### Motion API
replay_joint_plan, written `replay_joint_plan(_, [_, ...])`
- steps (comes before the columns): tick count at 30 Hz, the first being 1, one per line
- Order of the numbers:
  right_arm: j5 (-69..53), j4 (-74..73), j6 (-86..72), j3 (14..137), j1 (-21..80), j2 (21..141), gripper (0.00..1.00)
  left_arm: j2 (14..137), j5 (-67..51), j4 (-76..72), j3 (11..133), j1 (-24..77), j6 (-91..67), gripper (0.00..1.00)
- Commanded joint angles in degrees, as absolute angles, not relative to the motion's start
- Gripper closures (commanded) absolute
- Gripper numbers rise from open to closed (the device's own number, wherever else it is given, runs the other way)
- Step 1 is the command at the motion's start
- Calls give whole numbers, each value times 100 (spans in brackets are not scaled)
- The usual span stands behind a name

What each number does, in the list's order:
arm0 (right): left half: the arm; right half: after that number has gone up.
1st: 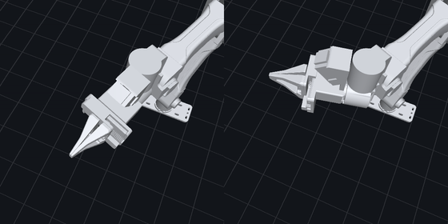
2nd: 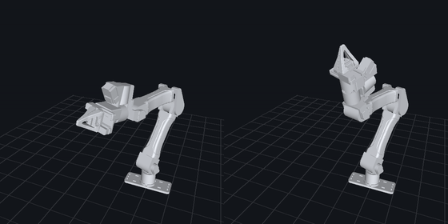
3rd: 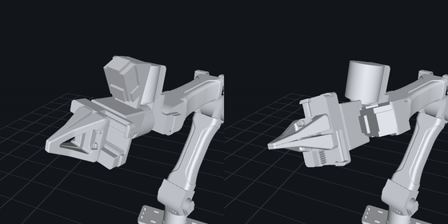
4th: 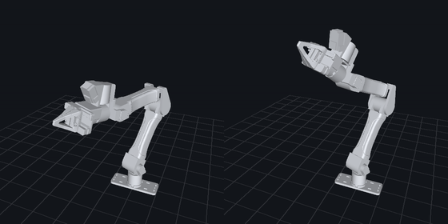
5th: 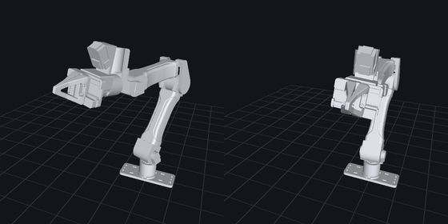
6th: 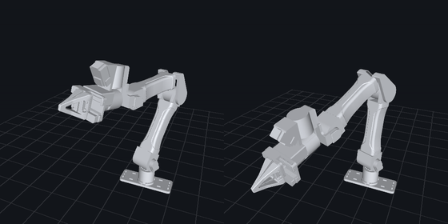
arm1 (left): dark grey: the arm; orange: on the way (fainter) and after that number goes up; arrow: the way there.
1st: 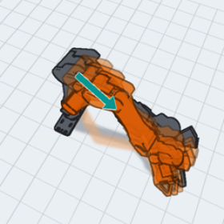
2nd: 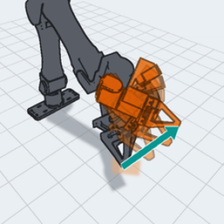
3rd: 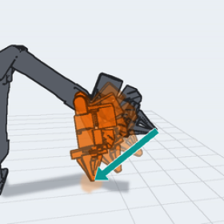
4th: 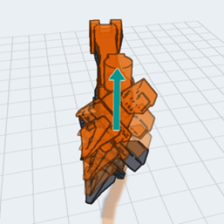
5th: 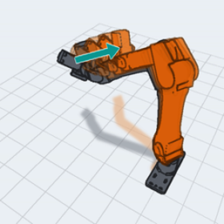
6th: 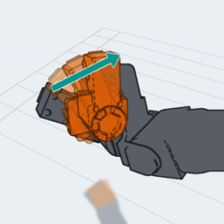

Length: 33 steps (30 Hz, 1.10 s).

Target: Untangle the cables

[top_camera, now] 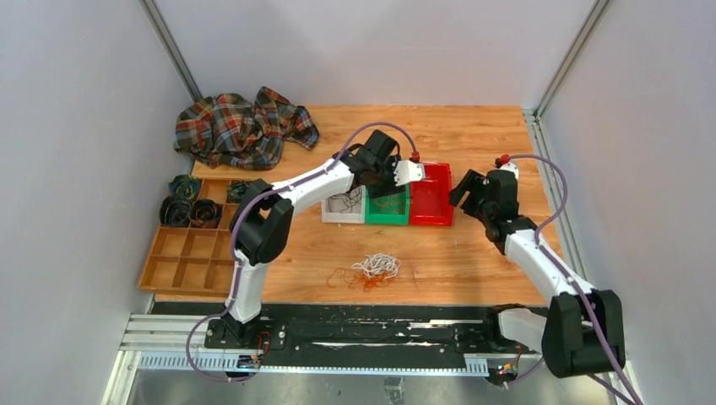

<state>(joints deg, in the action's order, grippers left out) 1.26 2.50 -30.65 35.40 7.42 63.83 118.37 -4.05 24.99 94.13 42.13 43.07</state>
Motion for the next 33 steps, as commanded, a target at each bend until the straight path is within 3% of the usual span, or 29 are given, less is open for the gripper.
replay_joint_plan(1, [-322,356,-3063,3794,657,6832,28,11313,-1221,2996,9706,4197,4124,36])
replay_joint_plan(5, [-453,410,-2935,3991,655,7201,29,11055,-1556,3323,9969,4184,4159,15])
replay_joint_plan(12, [-843,465,-2598,4276,659,7860,44,10548,-2370,3915,10539,4072,3927,1])
replay_joint_plan(16, [-1075,516,-2530,4315,749,7954,51,10282,-2142,4430,10649,4061,3560,2])
replay_joint_plan(26, [-862,367,-2331,4412,1409,8061,62,9030,-1221,4851,9374,4061,3206,2])
replay_joint_plan(29, [-616,230,-2342,4459,1511,8003,57,8820,-983,4879,8897,4061,3273,2])
replay_joint_plan(33, [-385,153,-2473,4370,1516,7705,44,8598,-1151,5043,8143,4066,3559,2])
